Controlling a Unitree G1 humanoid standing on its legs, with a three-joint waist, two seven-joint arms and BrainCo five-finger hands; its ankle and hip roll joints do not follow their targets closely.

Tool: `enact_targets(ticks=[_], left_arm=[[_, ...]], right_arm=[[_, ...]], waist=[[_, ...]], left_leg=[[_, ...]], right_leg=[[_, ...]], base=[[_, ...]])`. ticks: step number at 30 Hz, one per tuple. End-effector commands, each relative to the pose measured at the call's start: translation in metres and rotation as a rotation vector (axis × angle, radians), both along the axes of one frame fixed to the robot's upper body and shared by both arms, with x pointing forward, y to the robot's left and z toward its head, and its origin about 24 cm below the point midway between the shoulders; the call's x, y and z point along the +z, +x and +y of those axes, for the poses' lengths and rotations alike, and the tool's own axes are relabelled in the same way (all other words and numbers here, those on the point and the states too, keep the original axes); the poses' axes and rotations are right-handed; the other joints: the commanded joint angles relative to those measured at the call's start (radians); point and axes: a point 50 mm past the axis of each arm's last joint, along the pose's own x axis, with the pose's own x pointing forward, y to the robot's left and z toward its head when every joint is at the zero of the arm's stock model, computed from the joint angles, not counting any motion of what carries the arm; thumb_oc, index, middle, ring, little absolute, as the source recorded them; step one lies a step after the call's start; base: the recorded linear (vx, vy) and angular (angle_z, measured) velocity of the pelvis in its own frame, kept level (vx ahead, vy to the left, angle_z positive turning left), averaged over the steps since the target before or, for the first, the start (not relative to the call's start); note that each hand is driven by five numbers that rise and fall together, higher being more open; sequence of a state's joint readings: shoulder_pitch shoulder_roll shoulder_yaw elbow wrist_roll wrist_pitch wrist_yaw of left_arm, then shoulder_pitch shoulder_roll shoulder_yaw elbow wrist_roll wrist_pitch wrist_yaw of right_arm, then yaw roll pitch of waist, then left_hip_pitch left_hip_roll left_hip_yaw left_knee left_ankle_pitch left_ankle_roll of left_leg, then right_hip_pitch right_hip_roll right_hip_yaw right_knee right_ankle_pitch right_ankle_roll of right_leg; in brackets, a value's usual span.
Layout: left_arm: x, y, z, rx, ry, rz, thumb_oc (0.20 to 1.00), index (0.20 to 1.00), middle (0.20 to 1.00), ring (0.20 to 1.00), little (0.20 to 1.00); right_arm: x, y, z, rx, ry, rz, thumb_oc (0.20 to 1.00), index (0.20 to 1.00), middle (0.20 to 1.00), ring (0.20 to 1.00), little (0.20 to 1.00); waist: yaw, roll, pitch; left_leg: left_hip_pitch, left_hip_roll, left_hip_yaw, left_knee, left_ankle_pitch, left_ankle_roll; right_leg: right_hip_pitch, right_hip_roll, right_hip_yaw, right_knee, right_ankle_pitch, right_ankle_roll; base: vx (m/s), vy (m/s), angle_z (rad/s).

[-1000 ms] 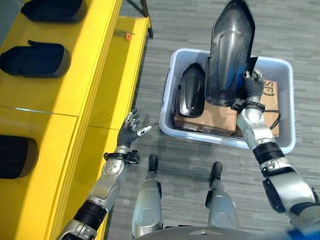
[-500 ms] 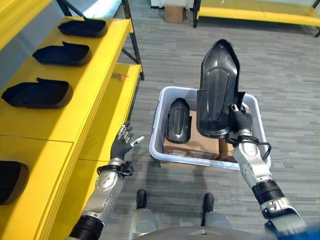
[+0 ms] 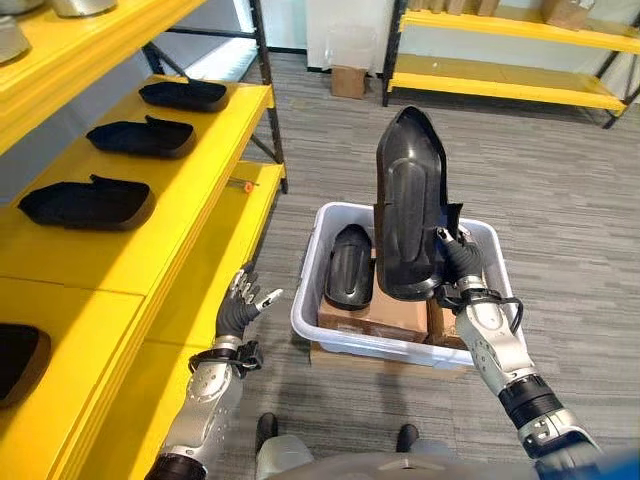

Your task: Move parts from the plastic box to the shelf.

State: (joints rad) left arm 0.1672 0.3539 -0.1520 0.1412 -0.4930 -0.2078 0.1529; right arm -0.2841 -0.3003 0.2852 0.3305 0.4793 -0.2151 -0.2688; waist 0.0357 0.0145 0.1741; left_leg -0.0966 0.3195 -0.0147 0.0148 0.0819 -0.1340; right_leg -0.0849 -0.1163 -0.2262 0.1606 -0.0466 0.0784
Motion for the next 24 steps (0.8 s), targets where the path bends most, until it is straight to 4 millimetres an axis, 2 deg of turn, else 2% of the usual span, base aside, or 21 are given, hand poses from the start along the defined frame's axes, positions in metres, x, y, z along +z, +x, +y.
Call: enact_targets(ticks=[1, 2, 4, 5, 6, 7, 9, 10, 11, 13, 14, 15, 16, 18, 19, 21, 24], left_arm=[[0.017, 0.007, 0.004, -0.009, -0.01, -0.09, 1.0, 1.0, 1.0, 1.0, 1.0], [0.016, 0.008, 0.001, -0.025, -0.015, -0.087, 1.0, 1.0, 1.0, 1.0, 1.0], [0.013, 0.009, -0.002, -0.044, -0.014, -0.069, 1.0, 1.0, 1.0, 1.0, 1.0], [0.012, 0.01, -0.004, -0.052, -0.016, -0.068, 1.0, 1.0, 1.0, 1.0, 1.0], [0.013, 0.012, -0.004, -0.052, -0.013, -0.074, 1.0, 1.0, 1.0, 1.0, 1.0], [0.014, 0.012, -0.005, -0.051, -0.014, -0.08, 1.0, 1.0, 1.0, 1.0, 1.0], [0.018, 0.015, -0.007, -0.052, -0.014, -0.1, 1.0, 1.0, 1.0, 1.0, 1.0], [0.018, 0.015, -0.007, -0.052, -0.014, -0.099, 1.0, 1.0, 1.0, 1.0, 1.0], [0.02, 0.017, -0.009, -0.053, -0.025, -0.115, 1.0, 1.0, 1.0, 1.0, 1.0], [0.024, 0.02, -0.014, -0.069, -0.029, -0.135, 1.0, 1.0, 1.0, 1.0, 1.0], [0.025, 0.021, -0.016, -0.077, -0.028, -0.138, 1.0, 1.0, 1.0, 1.0, 1.0], [0.024, 0.02, -0.018, -0.085, -0.032, -0.131, 1.0, 1.0, 1.0, 1.0, 1.0], [0.024, 0.02, -0.017, -0.083, -0.03, -0.135, 1.0, 1.0, 1.0, 1.0, 1.0], [0.027, 0.021, -0.016, -0.087, -0.019, -0.145, 1.0, 1.0, 1.0, 1.0, 1.0], [0.032, 0.025, -0.015, -0.087, -0.01, -0.17, 1.0, 1.0, 1.0, 1.0, 1.0], [0.033, 0.024, -0.012, -0.087, 0.004, -0.177, 1.0, 1.0, 1.0, 1.0, 1.0], [0.035, 0.024, -0.006, -0.05, 0.013, -0.184, 1.0, 1.0, 1.0, 1.0, 1.0]], right_arm=[[0.071, 0.022, 0.0, -0.027, 0.026, -0.315, 0.2, 0.2, 0.2, 0.2, 0.2], [0.076, 0.022, -0.005, -0.045, 0.023, -0.333, 0.2, 0.2, 0.2, 0.2, 0.2], [0.073, 0.018, -0.017, -0.091, 0.002, -0.327, 0.2, 0.2, 0.2, 0.2, 0.2], [0.071, 0.015, -0.02, -0.106, -0.004, -0.324, 0.2, 0.2, 0.2, 0.2, 0.2], [0.068, 0.012, -0.023, -0.115, -0.011, -0.322, 0.2, 0.2, 0.2, 0.2, 0.2], [0.066, 0.009, -0.025, -0.121, -0.018, -0.317, 0.2, 0.2, 0.2, 0.2, 0.2], [0.06, 0.002, -0.027, -0.126, -0.008, -0.309, 0.2, 0.2, 0.2, 0.2, 0.2], [0.059, 0.001, -0.027, -0.126, -0.008, -0.308, 0.2, 0.2, 0.2, 0.2, 0.2], [0.055, -0.001, -0.026, -0.126, 0.004, -0.296, 0.2, 0.2, 0.2, 0.2, 0.2], [0.047, -0.006, -0.021, -0.114, 0.044, -0.268, 0.2, 0.2, 0.2, 0.2, 0.2], [0.046, -0.008, -0.021, -0.114, 0.058, -0.267, 0.2, 0.2, 0.2, 0.2, 0.2], [0.046, -0.011, -0.022, -0.108, 0.058, -0.268, 0.2, 0.2, 0.2, 0.2, 0.2], [0.044, -0.012, -0.023, -0.111, 0.058, -0.261, 0.2, 0.2, 0.2, 0.2, 0.2], [0.042, -0.012, -0.023, -0.115, 0.067, -0.251, 0.2, 0.2, 0.2, 0.2, 0.2], [0.042, -0.012, -0.021, -0.111, 0.091, -0.253, 0.2, 0.2, 0.2, 0.2, 0.2], [0.039, -0.012, -0.02, -0.11, 0.088, -0.243, 0.2, 0.2, 0.2, 0.2, 0.2], [0.041, -0.01, -0.01, -0.078, 0.118, -0.248, 0.2, 0.2, 0.2, 0.2, 0.2]], waist=[[0.049, 0.019, 0.023], [0.051, 0.027, 0.023], [0.054, 0.027, 0.029], [0.053, 0.029, 0.037], [0.046, 0.029, 0.045], [0.042, 0.028, 0.046], [0.023, 0.019, 0.044], [0.021, 0.018, 0.046], [0.017, 0.017, 0.047], [0.012, 0.011, 0.046], [0.007, 0.017, 0.047], [-0.004, 0.018, 0.042], [-0.008, 0.016, 0.039], [-0.007, 0.014, 0.04], [-0.003, 0.005, 0.05], [0.002, -0.004, 0.048], [0.029, -0.034, 0.052]], left_leg=[[-0.057, 0.062, -0.056, -0.082, 0.235, -0.058], [-0.08, 0.06, -0.045, -0.086, 0.257, -0.058], [-0.108, 0.063, 0.046, -0.084, 0.285, -0.053], [-0.114, 0.061, 0.07, -0.077, 0.29, -0.053], [-0.108, 0.065, 0.089, -0.052, 0.273, -0.047], [-0.097, 0.07, 0.104, -0.027, 0.25, -0.041], [-0.051, 0.076, 0.129, 0.059, 0.167, -0.035], [-0.051, 0.074, 0.126, 0.067, 0.159, -0.035], [-0.037, 0.07, 0.123, 0.112, 0.115, -0.028], [0.005, 0.031, 0.091, 0.148, -0.022, -0.021], [0.001, 0.02, 0.104, 0.122, -0.016, -0.013], [0.001, 0.005, 0.132, 0.107, -0.037, -0.003], [0.0, 0.006, 0.149, 0.116, -0.054, -0.007], [-0.011, -0.002, 0.141, 0.156, -0.071, -0.005], [-0.042, -0.015, 0.137, 0.216, -0.095, -0.004], [-0.046, -0.027, 0.145, 0.231, -0.119, -0.001], [-0.092, -0.077, 0.133, 0.329, -0.191, 0.022]], right_leg=[[-0.084, -0.066, 0.007, 0.28, -0.186, 0.012], [-0.085, -0.071, -0.016, 0.272, -0.181, 0.008], [-0.063, -0.109, -0.083, 0.241, -0.169, 0.0], [-0.047, -0.119, -0.11, 0.221, -0.158, 0.001], [-0.037, -0.13, -0.134, 0.209, -0.141, 0.001], [-0.036, -0.142, -0.155, 0.204, -0.127, 0.002], [-0.018, -0.17, -0.19, 0.195, -0.125, 0.001], [-0.013, -0.173, -0.191, 0.198, -0.128, 0.003], [-0.011, -0.192, -0.216, 0.202, -0.117, 0.005], [0.013, -0.229, -0.243, 0.201, -0.098, 0.013], [0.026, -0.243, -0.254, 0.202, -0.088, 0.024], [0.037, -0.264, -0.269, 0.217, -0.076, 0.036], [0.041, -0.276, -0.273, 0.225, -0.073, 0.041], [0.047, -0.287, -0.27, 0.218, -0.064, 0.048], [0.076, -0.314, -0.28, 0.194, -0.039, 0.06], [0.091, -0.333, -0.283, 0.175, -0.017, 0.076], [0.112, -0.378, -0.284, 0.136, 0.051, 0.104]], base=[[-0.31, -0.09, 0.58], [-0.17, -0.041, 0.7], [-0.13, -0.059, 1.03], [-0.14, -0.077, 1.38], [-0.17, -0.066, 1.6], [-0.14, -0.073, 1.51], [-0.1, -0.045, 0.83], [-0.11, 0.018, 0.58], [-0.06, 0.074, 1.18], [-0.03, 0.139, 1.11], [0.05, 0.195, 0.79], [0.07, 0.234, 0.86], [0.08, 0.214, 0.87], [0.06, 0.17, 0.62], [0.08, 0.182, 0.3], [0.1, 0.239, 0.17], [0.08, 0.207, 0.09]])
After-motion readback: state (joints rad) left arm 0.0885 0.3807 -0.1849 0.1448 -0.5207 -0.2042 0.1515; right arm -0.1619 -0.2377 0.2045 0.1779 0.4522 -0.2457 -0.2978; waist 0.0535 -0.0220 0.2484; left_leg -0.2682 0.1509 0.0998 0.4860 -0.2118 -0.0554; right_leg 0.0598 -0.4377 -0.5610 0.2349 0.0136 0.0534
